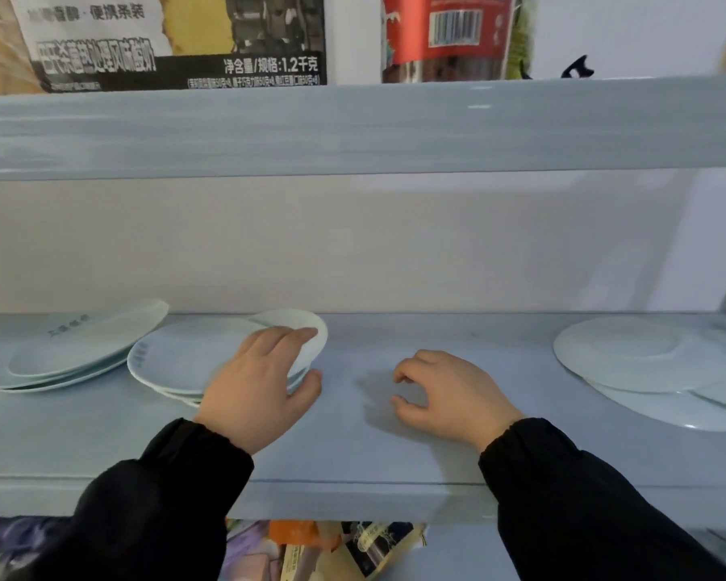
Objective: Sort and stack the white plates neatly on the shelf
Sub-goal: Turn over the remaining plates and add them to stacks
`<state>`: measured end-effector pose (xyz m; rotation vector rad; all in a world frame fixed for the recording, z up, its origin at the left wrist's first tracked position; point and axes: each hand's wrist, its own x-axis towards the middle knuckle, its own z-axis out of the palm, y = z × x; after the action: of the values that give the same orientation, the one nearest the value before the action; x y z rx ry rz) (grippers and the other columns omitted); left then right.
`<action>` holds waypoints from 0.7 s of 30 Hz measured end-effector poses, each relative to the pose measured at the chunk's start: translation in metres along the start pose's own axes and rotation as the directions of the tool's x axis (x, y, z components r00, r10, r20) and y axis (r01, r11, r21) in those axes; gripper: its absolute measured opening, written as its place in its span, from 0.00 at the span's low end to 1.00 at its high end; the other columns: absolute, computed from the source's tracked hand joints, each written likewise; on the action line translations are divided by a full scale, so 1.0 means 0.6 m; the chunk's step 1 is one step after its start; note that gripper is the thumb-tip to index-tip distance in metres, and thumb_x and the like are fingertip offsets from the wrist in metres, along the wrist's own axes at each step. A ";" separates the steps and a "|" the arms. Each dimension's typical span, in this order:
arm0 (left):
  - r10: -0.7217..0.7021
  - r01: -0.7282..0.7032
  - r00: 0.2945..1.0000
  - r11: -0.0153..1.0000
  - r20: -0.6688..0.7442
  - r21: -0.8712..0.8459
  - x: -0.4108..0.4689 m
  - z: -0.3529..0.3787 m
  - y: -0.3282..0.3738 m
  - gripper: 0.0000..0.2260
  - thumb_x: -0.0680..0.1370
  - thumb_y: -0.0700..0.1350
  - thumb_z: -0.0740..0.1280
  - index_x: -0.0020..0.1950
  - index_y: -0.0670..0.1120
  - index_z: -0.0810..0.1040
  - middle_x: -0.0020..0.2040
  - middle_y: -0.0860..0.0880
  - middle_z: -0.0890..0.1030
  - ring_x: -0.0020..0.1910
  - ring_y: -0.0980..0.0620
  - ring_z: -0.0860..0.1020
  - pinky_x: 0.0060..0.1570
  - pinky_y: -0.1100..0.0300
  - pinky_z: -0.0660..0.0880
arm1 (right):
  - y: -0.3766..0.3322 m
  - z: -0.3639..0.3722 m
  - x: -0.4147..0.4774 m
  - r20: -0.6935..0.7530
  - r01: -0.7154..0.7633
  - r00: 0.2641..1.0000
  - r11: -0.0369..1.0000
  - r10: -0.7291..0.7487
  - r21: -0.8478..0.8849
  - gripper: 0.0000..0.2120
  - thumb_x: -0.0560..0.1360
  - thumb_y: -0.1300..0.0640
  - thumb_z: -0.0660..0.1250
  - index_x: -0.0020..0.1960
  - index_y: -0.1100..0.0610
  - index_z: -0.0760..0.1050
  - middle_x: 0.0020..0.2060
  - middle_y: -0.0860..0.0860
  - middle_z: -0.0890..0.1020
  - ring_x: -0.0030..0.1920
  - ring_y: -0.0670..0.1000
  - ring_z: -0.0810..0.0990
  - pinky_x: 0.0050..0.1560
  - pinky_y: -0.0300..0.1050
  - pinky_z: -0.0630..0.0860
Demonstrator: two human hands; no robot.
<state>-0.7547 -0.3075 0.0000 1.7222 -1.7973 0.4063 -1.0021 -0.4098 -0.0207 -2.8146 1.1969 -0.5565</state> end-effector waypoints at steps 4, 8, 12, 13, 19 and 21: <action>0.058 -0.057 0.996 0.998 0.062 -0.017 0.020 0.036 0.041 0.24 0.74 0.58 0.59 0.65 0.49 0.75 0.58 0.49 0.79 0.61 0.46 0.74 0.60 0.54 0.72 | 0.048 -0.022 -0.046 -0.020 -0.091 0.996 0.996 0.091 -0.014 0.29 0.69 0.32 0.50 0.60 0.44 0.76 0.52 0.41 0.78 0.55 0.44 0.75 0.51 0.45 0.76; 0.124 -0.116 0.986 0.991 0.113 -0.071 0.040 0.077 0.091 0.24 0.74 0.59 0.58 0.65 0.49 0.75 0.59 0.51 0.79 0.61 0.47 0.75 0.61 0.53 0.72 | 0.095 -0.047 -0.096 -0.042 -0.178 0.983 0.983 0.176 -0.051 0.25 0.70 0.34 0.54 0.59 0.44 0.76 0.52 0.41 0.78 0.54 0.44 0.75 0.50 0.44 0.75; 0.178 -0.162 0.973 0.981 0.149 -0.110 0.056 0.112 0.155 0.27 0.74 0.62 0.54 0.68 0.52 0.73 0.61 0.54 0.77 0.63 0.51 0.72 0.60 0.59 0.69 | 0.138 -0.068 -0.150 -0.089 -0.263 0.962 0.963 0.257 -0.064 0.23 0.71 0.34 0.55 0.57 0.44 0.77 0.49 0.41 0.78 0.52 0.46 0.76 0.49 0.46 0.75; 0.191 -0.171 0.967 0.977 0.166 -0.129 0.060 0.121 0.171 0.28 0.74 0.63 0.52 0.69 0.53 0.72 0.62 0.54 0.76 0.64 0.53 0.70 0.60 0.61 0.67 | 0.147 -0.072 -0.164 -0.101 -0.285 0.955 0.956 0.278 -0.066 0.23 0.71 0.33 0.55 0.57 0.44 0.77 0.48 0.42 0.77 0.51 0.46 0.76 0.48 0.46 0.75; 0.305 -0.261 0.933 0.939 0.193 -0.225 0.093 0.172 0.262 0.28 0.73 0.63 0.51 0.68 0.53 0.72 0.62 0.55 0.76 0.63 0.55 0.70 0.59 0.66 0.63 | 0.192 -0.091 -0.230 -0.179 -0.401 0.903 0.916 0.390 -0.029 0.23 0.70 0.34 0.56 0.56 0.45 0.78 0.46 0.42 0.77 0.49 0.46 0.76 0.46 0.46 0.76; 0.345 -0.295 0.918 0.924 0.197 -0.245 0.105 0.189 0.287 0.27 0.74 0.62 0.52 0.68 0.52 0.73 0.61 0.54 0.77 0.63 0.53 0.71 0.59 0.65 0.64 | 0.204 -0.094 -0.242 -0.176 -0.426 0.893 0.904 0.415 -0.026 0.25 0.70 0.34 0.55 0.57 0.45 0.77 0.47 0.42 0.77 0.50 0.46 0.76 0.46 0.46 0.76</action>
<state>-0.9452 -0.4075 -0.0161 1.3756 -2.2215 0.1367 -1.1982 -0.3879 -0.0337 -2.4680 1.8208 -0.7361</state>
